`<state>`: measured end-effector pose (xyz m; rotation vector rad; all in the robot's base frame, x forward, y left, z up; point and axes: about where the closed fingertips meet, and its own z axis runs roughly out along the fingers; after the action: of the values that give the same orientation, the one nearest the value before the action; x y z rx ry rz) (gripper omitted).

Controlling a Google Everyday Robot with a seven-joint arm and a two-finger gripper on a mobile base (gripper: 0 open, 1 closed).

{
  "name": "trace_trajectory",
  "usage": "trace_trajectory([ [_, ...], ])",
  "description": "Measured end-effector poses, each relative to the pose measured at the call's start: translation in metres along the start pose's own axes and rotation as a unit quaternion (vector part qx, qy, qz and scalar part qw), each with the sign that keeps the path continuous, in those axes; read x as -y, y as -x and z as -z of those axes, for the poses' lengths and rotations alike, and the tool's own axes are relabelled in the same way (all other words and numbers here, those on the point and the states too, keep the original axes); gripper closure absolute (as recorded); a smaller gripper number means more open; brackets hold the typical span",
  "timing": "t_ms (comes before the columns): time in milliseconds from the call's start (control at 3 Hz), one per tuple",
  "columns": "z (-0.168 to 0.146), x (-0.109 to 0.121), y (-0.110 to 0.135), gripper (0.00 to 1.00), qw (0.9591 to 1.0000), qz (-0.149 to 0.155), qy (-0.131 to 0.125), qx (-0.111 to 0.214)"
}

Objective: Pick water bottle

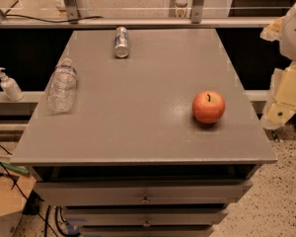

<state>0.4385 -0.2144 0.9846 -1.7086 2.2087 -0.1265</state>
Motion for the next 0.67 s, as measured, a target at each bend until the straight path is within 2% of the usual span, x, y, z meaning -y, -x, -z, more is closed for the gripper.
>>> trace_trajectory([
  [333, 0.001, 0.000, 0.001, 0.00, 1.0000, 0.001, -0.001, 0.001],
  [667, 0.000, 0.006, 0.038, 0.00, 0.9976, 0.062, 0.005, 0.029],
])
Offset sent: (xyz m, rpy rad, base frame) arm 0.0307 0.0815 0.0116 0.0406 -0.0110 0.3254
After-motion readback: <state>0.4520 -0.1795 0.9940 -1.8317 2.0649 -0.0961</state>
